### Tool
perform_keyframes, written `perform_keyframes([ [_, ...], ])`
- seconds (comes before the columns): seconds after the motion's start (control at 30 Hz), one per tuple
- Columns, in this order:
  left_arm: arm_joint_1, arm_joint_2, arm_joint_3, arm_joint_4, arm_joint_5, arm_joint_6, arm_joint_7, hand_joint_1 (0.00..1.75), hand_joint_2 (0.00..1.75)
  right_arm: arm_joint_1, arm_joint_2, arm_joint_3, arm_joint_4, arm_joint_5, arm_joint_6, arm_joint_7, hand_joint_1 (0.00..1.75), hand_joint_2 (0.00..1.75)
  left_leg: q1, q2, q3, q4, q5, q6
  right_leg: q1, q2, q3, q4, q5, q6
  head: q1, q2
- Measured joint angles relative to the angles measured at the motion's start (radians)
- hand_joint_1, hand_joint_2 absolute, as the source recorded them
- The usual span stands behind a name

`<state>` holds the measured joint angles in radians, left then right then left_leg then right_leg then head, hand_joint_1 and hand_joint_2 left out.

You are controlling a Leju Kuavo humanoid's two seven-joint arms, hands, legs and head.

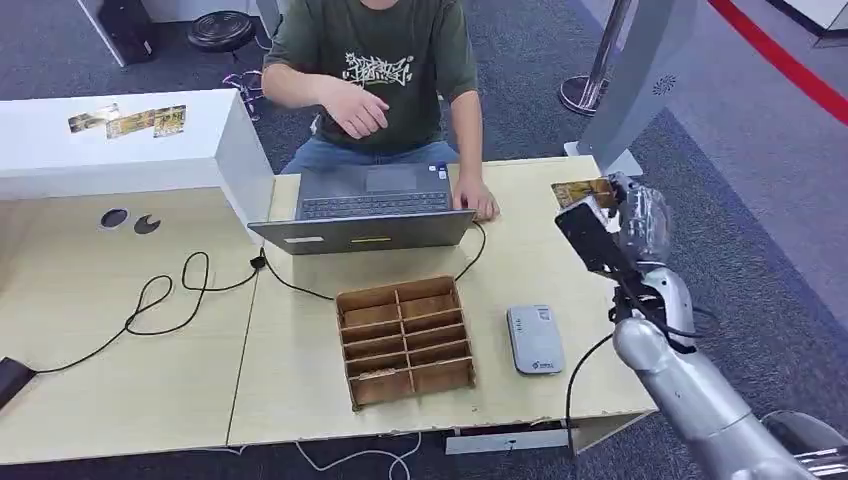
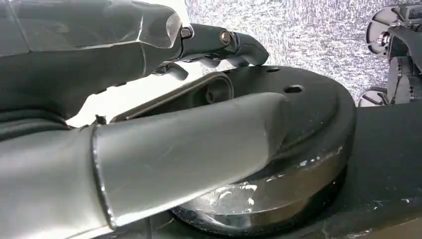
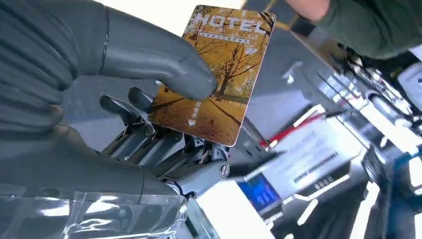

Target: Pass the card to the sensor for recognition and then transmit it.

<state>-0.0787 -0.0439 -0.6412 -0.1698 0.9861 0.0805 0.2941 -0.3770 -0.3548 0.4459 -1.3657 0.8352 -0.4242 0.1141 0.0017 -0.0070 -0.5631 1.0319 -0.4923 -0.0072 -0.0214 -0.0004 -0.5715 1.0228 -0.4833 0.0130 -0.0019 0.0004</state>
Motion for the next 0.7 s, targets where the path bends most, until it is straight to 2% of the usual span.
perform_keyframes([
  [0.37,-0.003,-0.001,-0.02,0.0,-0.008,-0.001,0.002,0.0,0.0,-0.035,0.081,-0.013,0.033,0.294,-0.081,0.058,1.75,1.75,0.0,0.0,0.0,0.0,0.0,0.0,0.0,0.0,-0.001,0.0,0.0,0.0,0.0,0.0],
  [0.43,-0.004,-0.002,-0.023,0.0,-0.008,0.0,0.002,0.0,0.0,-0.032,0.09,-0.026,0.038,0.388,-0.118,0.083,1.75,1.75,0.0,0.0,0.0,0.0,0.0,0.0,0.0,0.0,-0.001,0.0,0.0,0.0,0.0,0.0],
  [0.53,-0.005,-0.003,-0.026,0.0,-0.011,0.001,0.005,0.0,0.0,-0.027,0.106,-0.04,0.045,0.594,-0.204,0.129,1.75,1.75,0.0,0.0,-0.001,0.0,0.0,0.0,0.0,0.0,-0.001,0.0,0.0,0.0,0.0,0.0],
  [0.7,-0.013,-0.004,-0.052,0.0,-0.026,0.001,0.013,0.0,0.0,-0.038,0.154,-0.073,0.074,0.725,-0.21,0.139,1.75,1.75,0.0,0.0,-0.001,0.0,0.001,0.0,0.0,0.0,-0.001,0.0,0.0,0.0,0.0,0.0],
])
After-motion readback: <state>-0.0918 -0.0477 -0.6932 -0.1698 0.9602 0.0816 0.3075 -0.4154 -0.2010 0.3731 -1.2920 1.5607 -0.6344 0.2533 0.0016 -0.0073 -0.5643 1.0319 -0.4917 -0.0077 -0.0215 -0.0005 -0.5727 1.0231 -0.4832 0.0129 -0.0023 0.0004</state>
